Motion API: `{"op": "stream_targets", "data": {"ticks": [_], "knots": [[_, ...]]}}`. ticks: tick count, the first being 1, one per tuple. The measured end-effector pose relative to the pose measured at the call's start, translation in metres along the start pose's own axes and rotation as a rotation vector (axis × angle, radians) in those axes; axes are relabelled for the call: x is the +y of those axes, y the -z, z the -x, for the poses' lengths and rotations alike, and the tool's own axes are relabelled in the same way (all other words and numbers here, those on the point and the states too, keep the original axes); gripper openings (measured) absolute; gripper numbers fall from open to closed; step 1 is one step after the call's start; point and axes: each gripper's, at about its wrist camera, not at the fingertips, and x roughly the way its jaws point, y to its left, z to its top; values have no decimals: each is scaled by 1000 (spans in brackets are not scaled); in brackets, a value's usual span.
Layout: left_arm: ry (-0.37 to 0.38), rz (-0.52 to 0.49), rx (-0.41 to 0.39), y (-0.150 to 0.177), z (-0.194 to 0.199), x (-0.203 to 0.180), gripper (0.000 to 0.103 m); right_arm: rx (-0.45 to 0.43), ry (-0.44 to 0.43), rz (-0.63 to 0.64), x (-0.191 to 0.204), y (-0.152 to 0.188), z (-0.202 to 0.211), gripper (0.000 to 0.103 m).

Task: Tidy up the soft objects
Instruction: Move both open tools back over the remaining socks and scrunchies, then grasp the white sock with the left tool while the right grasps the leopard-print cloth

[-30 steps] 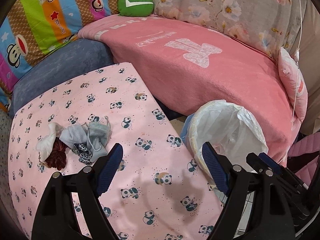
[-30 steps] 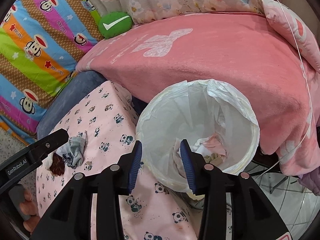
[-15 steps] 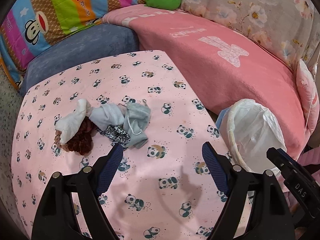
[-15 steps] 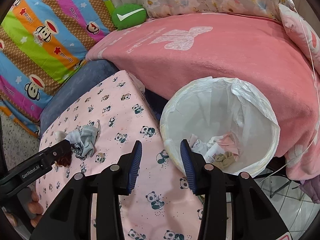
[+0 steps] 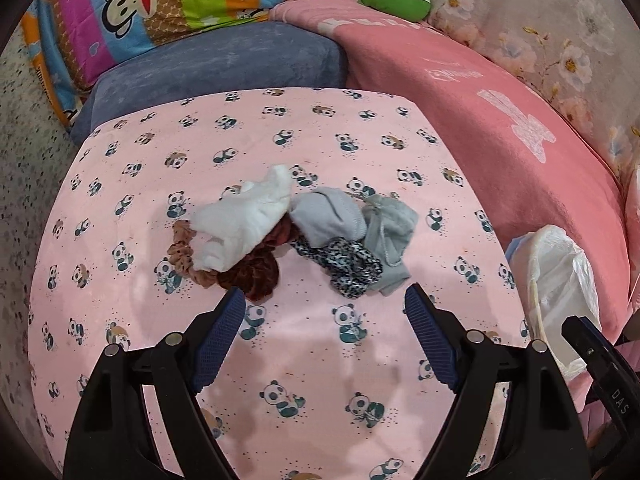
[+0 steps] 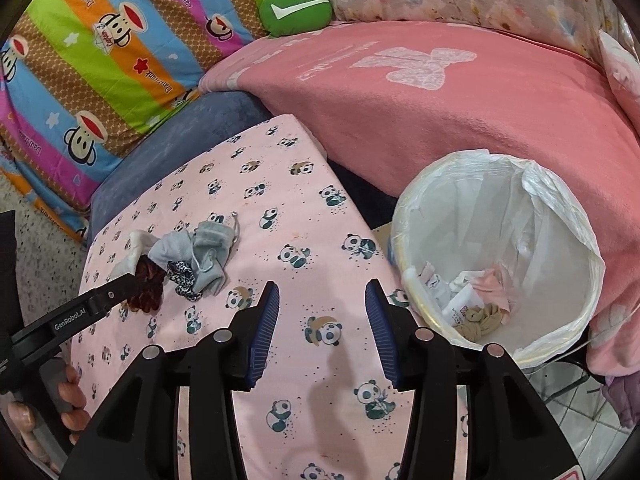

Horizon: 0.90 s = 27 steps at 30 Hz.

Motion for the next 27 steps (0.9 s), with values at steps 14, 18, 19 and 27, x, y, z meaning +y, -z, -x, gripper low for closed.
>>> {"op": "stream_targets", "data": {"ticks": [14, 18, 19, 27], "knots": [[-19, 123, 13, -14, -19, 69, 78, 71, -64, 122, 77, 5, -43, 47], [1, 126, 7, -20, -23, 75, 78, 93, -82, 151, 97, 5, -59, 47], [4, 125, 4, -20, -23, 75, 78, 98, -83, 155, 101, 5, -62, 47], [52, 118, 31, -26, -37, 75, 66, 140, -116, 180, 134, 1, -93, 47]]}}
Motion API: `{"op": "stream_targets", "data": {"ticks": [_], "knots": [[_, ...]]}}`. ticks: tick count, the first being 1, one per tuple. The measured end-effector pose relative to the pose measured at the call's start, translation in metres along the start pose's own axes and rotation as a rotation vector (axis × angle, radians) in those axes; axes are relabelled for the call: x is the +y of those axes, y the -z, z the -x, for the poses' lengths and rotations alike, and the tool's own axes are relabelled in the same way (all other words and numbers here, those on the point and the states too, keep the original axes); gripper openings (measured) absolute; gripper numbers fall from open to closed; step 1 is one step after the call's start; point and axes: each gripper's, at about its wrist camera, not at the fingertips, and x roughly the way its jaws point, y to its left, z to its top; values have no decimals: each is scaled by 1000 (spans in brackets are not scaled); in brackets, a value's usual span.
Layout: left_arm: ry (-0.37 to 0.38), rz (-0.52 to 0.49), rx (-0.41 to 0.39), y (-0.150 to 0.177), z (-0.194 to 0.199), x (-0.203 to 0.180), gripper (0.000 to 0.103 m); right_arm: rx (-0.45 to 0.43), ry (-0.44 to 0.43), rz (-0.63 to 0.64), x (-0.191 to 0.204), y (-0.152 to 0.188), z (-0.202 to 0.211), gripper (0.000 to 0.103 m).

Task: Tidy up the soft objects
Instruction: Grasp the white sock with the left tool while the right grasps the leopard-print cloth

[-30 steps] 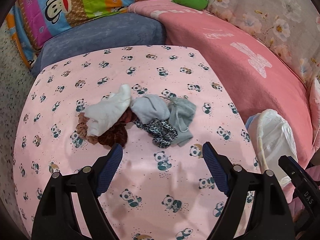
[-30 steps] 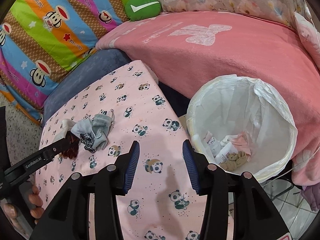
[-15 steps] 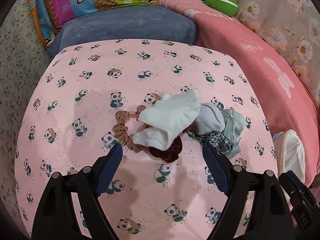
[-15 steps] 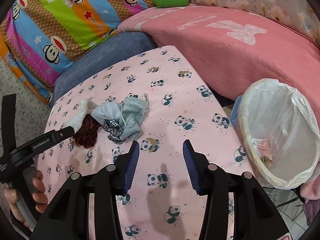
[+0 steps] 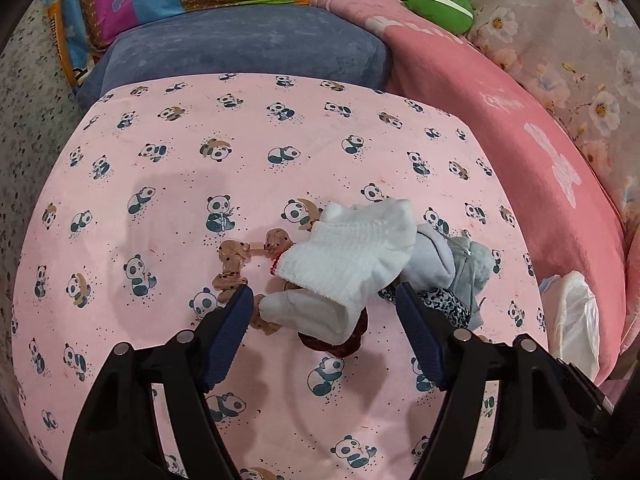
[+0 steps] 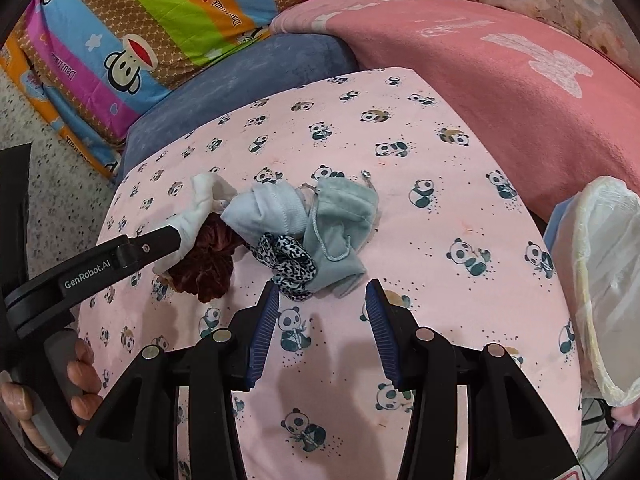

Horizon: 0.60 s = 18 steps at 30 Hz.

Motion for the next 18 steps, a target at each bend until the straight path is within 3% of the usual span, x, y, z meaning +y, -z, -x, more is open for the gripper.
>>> {"op": "stream_targets", "data": {"ticks": [5, 10, 11, 14, 18], "knots": [[32, -8, 22, -2, -5, 0, 33, 23, -12, 19, 11, -6, -18, 47], [61, -13, 18, -2, -4, -1, 18, 49, -13, 35, 19, -10, -35, 44], [62, -14, 16, -2, -2, -1, 17, 64, -16, 33, 19, -9, -40, 39], [66, -15, 5, -3, 6, -1, 13, 78, -28, 33, 19, -8, -42, 10], [61, -13, -2, -5, 17, -5, 13, 57, -73, 30, 20, -6, -29, 4]]}}
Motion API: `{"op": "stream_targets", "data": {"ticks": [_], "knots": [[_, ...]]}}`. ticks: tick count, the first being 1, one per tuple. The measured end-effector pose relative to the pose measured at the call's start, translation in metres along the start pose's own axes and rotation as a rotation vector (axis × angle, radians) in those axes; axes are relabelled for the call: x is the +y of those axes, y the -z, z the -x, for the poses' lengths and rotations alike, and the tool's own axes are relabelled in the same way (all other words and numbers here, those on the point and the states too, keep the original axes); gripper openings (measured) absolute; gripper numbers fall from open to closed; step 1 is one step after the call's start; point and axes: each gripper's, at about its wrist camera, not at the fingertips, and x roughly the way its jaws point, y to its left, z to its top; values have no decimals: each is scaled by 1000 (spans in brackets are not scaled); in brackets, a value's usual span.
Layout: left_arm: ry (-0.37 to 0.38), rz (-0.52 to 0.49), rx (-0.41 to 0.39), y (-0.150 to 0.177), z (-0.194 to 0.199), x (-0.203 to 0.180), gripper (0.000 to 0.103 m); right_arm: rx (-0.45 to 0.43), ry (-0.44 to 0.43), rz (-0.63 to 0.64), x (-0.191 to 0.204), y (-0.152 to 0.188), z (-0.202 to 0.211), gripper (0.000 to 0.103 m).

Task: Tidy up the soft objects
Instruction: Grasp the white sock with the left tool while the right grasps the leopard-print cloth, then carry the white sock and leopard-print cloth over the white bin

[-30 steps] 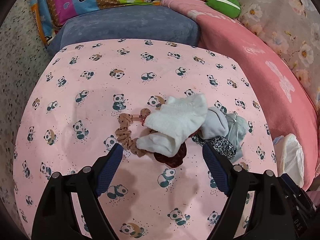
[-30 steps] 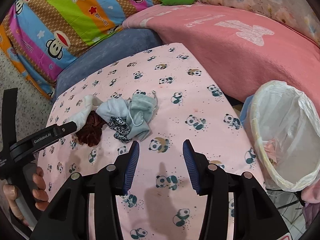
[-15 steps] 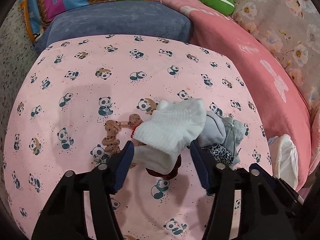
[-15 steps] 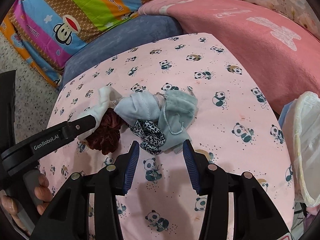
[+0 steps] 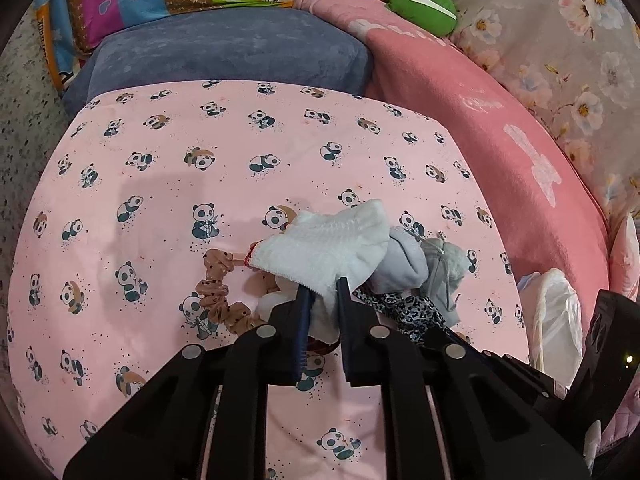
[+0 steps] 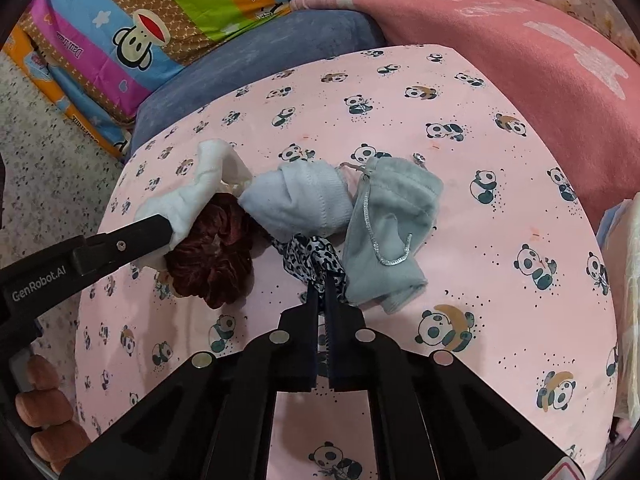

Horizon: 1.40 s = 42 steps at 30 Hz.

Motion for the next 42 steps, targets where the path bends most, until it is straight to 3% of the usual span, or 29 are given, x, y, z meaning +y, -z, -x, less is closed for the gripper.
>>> {"op": "stream_targets", "data": {"ticks": [9, 18, 32, 42], "knots": [[19, -39, -85, -4, 46, -31, 12, -114, -50, -5, -2, 7, 65, 4], [61, -133, -129, -1, 74, -82, 12, -242, -39, -55, -21, 9, 130, 4], [157, -314, -90, 25, 68, -184, 13, -368, 70, -207, -111, 28, 219, 4], [227, -443, -32, 48, 52, -256, 13, -410, 150, -373, -194, 65, 246, 4]]}}
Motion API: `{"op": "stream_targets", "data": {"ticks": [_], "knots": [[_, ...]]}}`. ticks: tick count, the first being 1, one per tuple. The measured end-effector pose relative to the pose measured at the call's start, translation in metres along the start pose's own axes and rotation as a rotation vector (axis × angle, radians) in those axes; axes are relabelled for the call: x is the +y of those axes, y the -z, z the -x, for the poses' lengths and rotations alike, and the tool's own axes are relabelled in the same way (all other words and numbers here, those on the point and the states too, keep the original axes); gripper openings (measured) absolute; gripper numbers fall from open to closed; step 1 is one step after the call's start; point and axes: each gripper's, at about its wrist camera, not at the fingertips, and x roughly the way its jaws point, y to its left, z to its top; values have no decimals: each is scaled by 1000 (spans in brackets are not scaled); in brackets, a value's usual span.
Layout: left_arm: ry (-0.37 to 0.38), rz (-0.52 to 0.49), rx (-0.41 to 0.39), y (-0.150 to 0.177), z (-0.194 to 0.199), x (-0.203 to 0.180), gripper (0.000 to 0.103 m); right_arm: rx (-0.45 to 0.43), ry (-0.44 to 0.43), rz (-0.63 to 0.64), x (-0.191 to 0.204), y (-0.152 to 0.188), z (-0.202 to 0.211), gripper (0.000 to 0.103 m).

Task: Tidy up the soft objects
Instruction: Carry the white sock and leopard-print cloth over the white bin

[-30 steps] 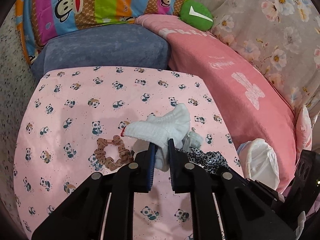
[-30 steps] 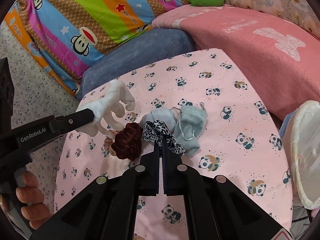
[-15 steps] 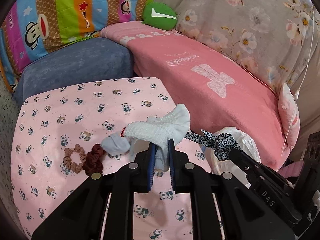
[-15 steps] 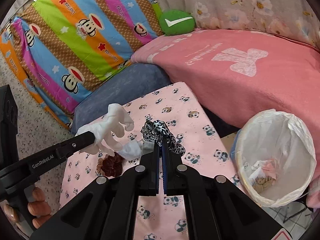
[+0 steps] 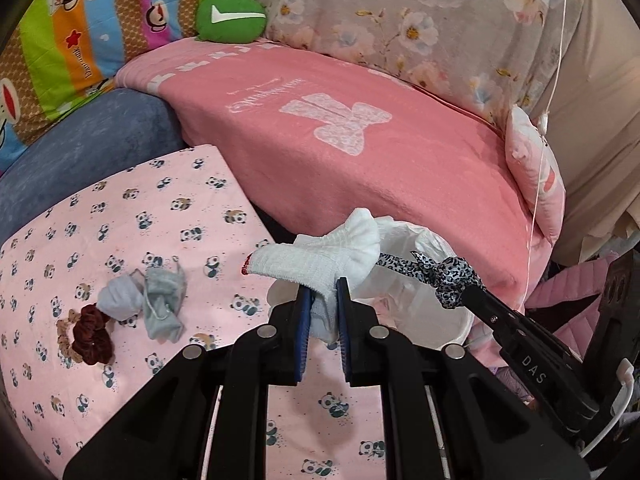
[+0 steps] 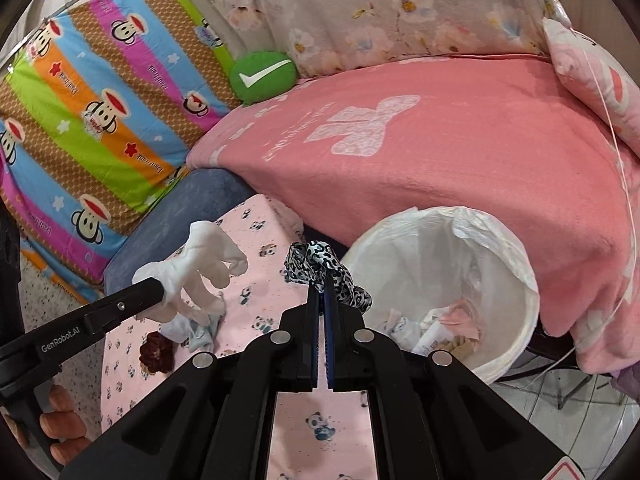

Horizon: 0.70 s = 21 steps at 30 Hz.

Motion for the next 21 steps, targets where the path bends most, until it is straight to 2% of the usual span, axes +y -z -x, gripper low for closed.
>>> {"op": "stream_targets", "data": {"ticks": [4, 13, 21], "knots": [[31, -32, 21, -2, -13, -24, 13, -9, 34, -54, -38, -2, 5, 4], [76, -96, 59, -6, -39, -65, 13, 2, 82, -118, -91, -6, 3, 4], [100, -114, 84, -8, -57, -80, 14, 11, 99, -142, -111, -2, 0, 4]]}}
